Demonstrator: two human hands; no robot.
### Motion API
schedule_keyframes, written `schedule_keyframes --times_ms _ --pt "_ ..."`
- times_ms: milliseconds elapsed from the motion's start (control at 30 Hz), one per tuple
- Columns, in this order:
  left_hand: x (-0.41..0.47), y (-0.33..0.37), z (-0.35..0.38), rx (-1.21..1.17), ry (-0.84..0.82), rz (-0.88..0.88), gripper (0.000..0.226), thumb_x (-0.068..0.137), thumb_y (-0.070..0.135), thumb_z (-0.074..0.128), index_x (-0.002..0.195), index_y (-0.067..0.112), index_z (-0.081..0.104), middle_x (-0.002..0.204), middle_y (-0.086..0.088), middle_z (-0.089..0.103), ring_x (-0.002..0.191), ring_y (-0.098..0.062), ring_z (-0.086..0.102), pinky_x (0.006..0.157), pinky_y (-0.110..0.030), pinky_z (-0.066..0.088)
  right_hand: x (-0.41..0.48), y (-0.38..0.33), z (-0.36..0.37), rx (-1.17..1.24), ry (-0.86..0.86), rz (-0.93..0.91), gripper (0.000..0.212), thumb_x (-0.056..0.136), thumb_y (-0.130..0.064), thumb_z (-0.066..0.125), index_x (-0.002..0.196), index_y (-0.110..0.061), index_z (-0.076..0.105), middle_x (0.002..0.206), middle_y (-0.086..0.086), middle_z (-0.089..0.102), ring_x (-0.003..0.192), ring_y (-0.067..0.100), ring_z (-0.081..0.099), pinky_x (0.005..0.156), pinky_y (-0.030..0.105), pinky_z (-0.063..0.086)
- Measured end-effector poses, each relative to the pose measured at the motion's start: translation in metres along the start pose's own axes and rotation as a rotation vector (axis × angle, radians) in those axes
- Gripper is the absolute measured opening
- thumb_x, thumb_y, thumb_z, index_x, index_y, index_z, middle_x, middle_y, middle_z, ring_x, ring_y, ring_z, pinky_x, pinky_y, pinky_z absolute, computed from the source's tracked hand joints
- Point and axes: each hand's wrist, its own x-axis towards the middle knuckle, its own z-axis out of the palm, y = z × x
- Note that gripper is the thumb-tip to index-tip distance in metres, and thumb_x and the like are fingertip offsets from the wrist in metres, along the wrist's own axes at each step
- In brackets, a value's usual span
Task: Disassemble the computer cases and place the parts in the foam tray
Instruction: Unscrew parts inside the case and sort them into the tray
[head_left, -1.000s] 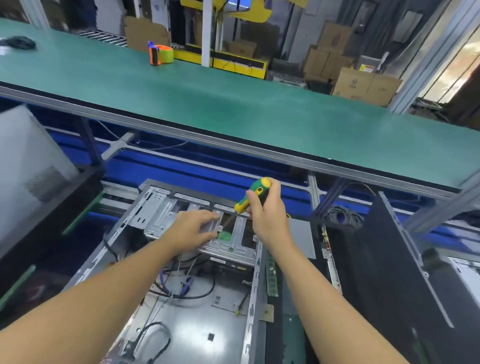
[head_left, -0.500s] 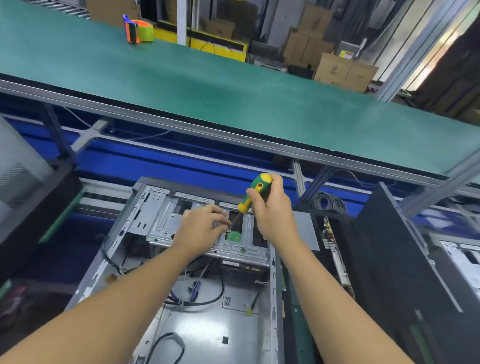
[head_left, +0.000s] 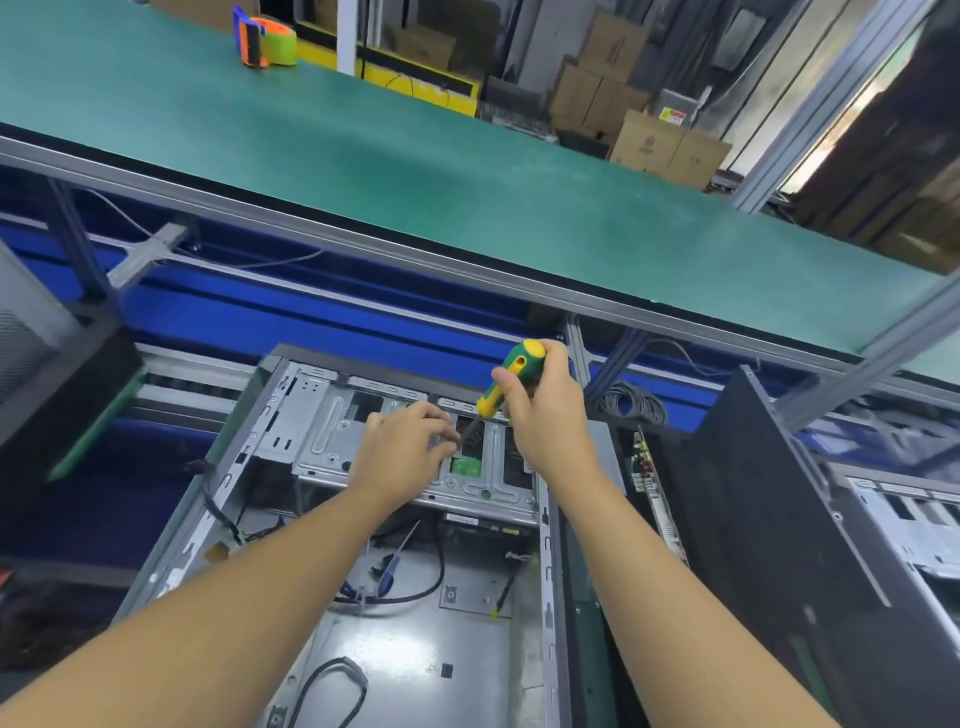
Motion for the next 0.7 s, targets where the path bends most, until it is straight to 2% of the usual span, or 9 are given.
schedule_keyframes --times_ms 100,200,267,400,500,567,633,700 --pt "0.0 0.0 0.0 0.014 -0.004 -0.001 0.013 0.094 0.042 0.064 0.1 0.038 0.074 0.115 0.022 0.059 0.104 -0.004 0.055 0.086 -0.029 0.022 0.001 -0.005 0.0 -0.091 -0.021 -0.062 0.036 0.093 -0.041 0.068 0.107 -0.023 0.04 0.081 0.003 0.064 0.068 0.02 0.063 0.055 0.032 0.051" --pt "0.002 0.0 0.0 0.013 -0.009 -0.001 0.015 0.096 0.038 0.06 0.102 0.038 0.074 0.116 0.022 0.059 0.105 -0.005 0.055 0.087 -0.03 0.023 0.003 -0.014 0.0 -0.142 -0.024 -0.096 0.044 0.089 -0.043 0.072 0.099 -0.017 0.038 0.078 0.01 0.06 0.068 0.029 0.06 0.055 0.044 0.054" --pt "0.002 -0.001 0.0 -0.016 -0.005 -0.008 0.023 0.098 0.028 0.054 0.103 0.038 0.074 0.116 0.023 0.06 0.105 -0.003 0.055 0.086 -0.029 0.023 0.006 -0.02 -0.002 -0.183 -0.041 -0.097 0.046 0.089 -0.042 0.073 0.095 -0.015 0.035 0.075 0.011 0.058 0.067 0.032 0.059 0.056 0.049 0.053" --pt "0.001 -0.001 0.0 -0.058 0.01 -0.015 0.035 0.092 0.013 0.048 0.1 0.038 0.072 0.117 0.023 0.062 0.104 -0.002 0.055 0.084 -0.029 0.022 0.013 -0.027 -0.003 -0.294 -0.141 -0.094 0.042 0.091 -0.04 0.07 0.098 -0.019 0.034 0.078 0.006 0.057 0.077 0.03 0.056 0.054 0.036 0.046" --pt "0.001 -0.001 0.0 -0.014 -0.005 0.011 0.029 0.092 0.019 0.053 0.103 0.037 0.073 0.118 0.023 0.06 0.108 -0.003 0.053 0.085 -0.03 0.022 0.016 -0.03 -0.007 -0.299 -0.219 -0.056 0.036 0.094 -0.037 0.067 0.103 -0.022 0.035 0.086 0.007 0.059 0.079 0.029 0.056 0.057 0.034 0.043" --pt "0.002 -0.001 0.001 0.009 -0.016 0.024 0.024 0.092 0.028 0.056 0.105 0.038 0.073 0.119 0.024 0.059 0.111 -0.003 0.051 0.087 -0.032 0.023 0.018 -0.032 -0.015 -0.311 -0.292 -0.041 0.031 0.096 -0.035 0.065 0.106 -0.025 0.037 0.088 0.006 0.06 0.076 0.029 0.06 0.059 0.039 0.05" --pt "0.002 -0.002 0.001 0.014 -0.029 0.036 0.022 0.092 0.034 0.058 0.108 0.039 0.072 0.121 0.024 0.057 0.115 -0.004 0.049 0.092 -0.033 0.025 0.021 -0.036 -0.023 -0.312 -0.387 -0.039 0.026 0.096 -0.029 0.065 0.107 -0.028 0.041 0.09 0.002 0.063 0.076 0.026 0.063 0.067 0.046 0.056" --pt "0.002 -0.001 0.001 0.026 -0.04 0.04 0.021 0.092 0.039 0.06 0.11 0.038 0.072 0.122 0.024 0.057 0.116 -0.004 0.048 0.095 -0.035 0.027 0.027 -0.041 -0.031 -0.271 -0.477 -0.015 0.026 0.093 -0.018 0.066 0.108 -0.029 0.047 0.097 0.0 0.064 0.08 0.025 0.064 0.074 0.047 0.058"
